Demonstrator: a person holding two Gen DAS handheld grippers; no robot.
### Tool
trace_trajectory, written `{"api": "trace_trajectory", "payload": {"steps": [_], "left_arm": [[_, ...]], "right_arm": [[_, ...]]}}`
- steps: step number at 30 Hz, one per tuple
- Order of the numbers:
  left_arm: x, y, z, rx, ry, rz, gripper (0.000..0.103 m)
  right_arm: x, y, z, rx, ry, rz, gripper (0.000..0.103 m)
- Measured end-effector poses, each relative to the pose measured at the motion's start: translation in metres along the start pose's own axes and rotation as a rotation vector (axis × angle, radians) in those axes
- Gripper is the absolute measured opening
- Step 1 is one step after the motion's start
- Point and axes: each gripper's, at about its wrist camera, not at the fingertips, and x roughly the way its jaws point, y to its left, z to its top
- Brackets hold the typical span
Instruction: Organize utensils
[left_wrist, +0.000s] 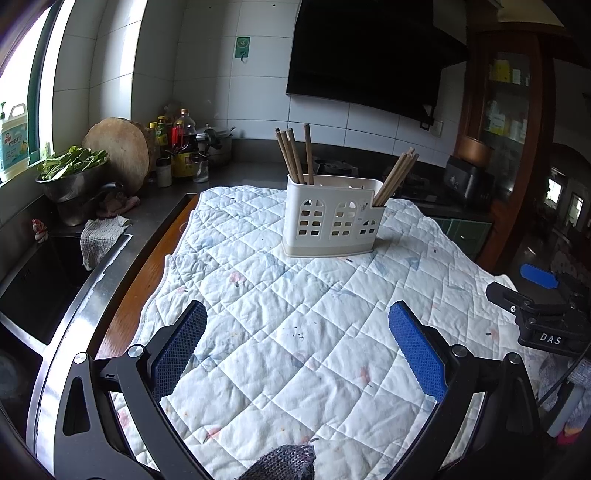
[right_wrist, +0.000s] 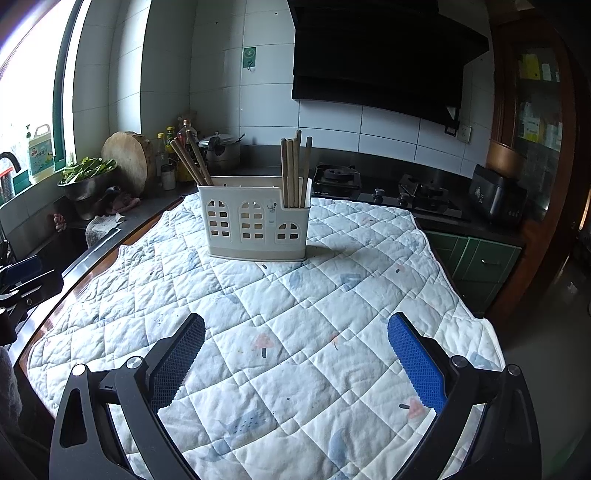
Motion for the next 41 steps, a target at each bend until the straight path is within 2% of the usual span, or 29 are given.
{"api": "trace_trajectory", "payload": {"steps": [27,37,41], "left_arm": [[0.006,-0.005,-0.006,0.005,0.023,-0.008,0.098],[0.007,0.000,-0.006,-0.017,0.023,0.031,0.098],[0.009,0.000,-0.007,-0.020,0.034,0.016,0.098]], "right_arm": [[0.005,-0.003,-0.006,-0.004,0.009,0.000,0.096],[0.006,-0.006,-0.010,0.005,0.010,0.001,0.096],[0.006,-0.007,-0.011,0.008,0.012,0.003,0.096]]}}
